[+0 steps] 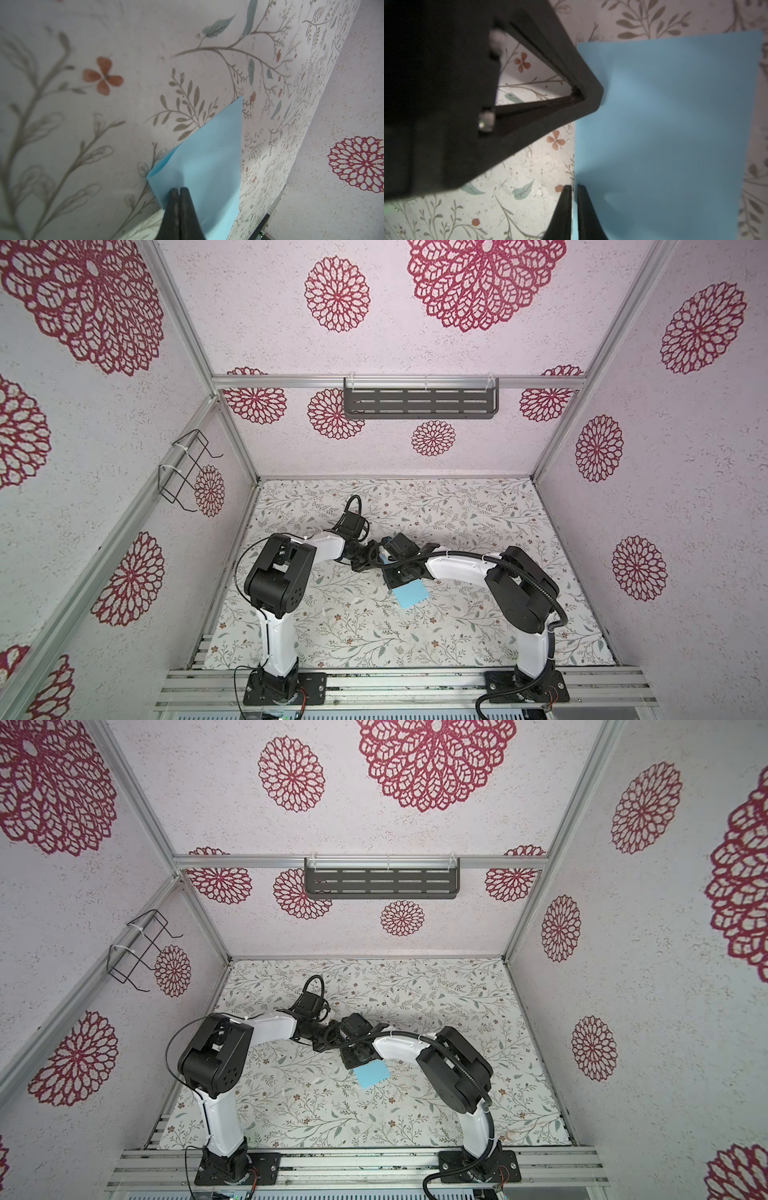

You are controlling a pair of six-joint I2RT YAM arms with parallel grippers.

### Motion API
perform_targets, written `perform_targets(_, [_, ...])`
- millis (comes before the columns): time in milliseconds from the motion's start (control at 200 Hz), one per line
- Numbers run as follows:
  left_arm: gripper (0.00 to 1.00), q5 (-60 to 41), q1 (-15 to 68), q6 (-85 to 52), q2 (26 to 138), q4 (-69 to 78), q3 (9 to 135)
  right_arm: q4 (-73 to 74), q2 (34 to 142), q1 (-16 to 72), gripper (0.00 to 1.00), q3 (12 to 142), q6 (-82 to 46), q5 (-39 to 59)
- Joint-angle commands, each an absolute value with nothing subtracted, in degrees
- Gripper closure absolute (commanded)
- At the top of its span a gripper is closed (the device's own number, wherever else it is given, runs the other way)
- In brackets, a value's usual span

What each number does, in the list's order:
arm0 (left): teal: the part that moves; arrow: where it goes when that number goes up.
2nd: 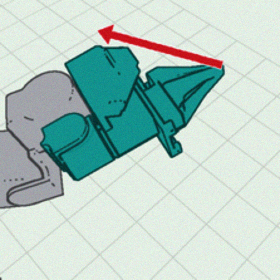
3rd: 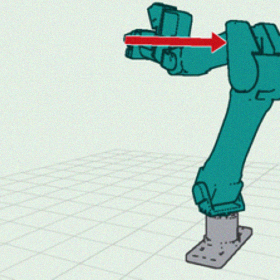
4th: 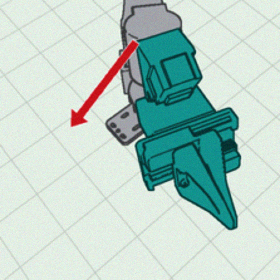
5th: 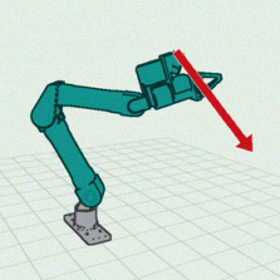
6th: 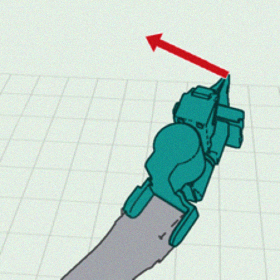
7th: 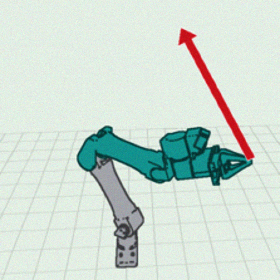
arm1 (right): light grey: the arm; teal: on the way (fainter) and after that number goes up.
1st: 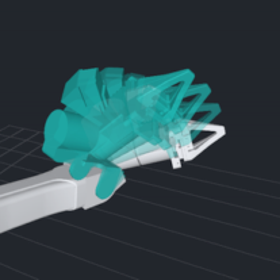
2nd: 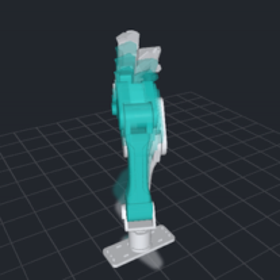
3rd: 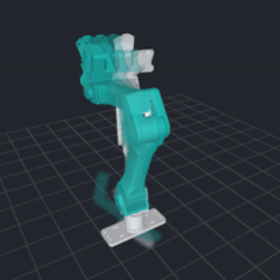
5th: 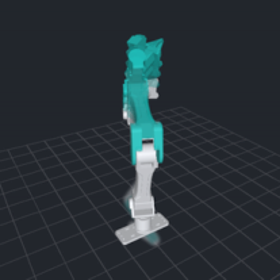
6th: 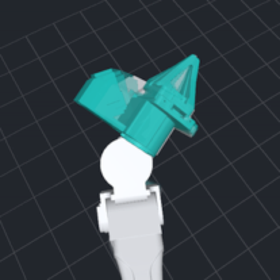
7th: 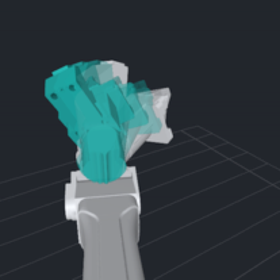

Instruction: Fold a paper plane with a square sheet of paper (pick it up from the middle)

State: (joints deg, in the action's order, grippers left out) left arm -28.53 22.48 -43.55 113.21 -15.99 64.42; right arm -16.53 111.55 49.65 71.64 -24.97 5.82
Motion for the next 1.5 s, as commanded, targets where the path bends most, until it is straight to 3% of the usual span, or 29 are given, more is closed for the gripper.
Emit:
perform_targets(0, [1.00, -26.10, 21.45, -43.29, 114.95, -18.33, 62.31, -18.43, 111.11, 49.60, 0.88, 70.95, -23.64, 5.89])
perform_targets(1496, [1.00, -25.06, 20.26, -42.57, 115.61, -20.13, 62.30, -26.63, 102.04, 53.22, 0.89, 59.95, -23.34, 10.83])
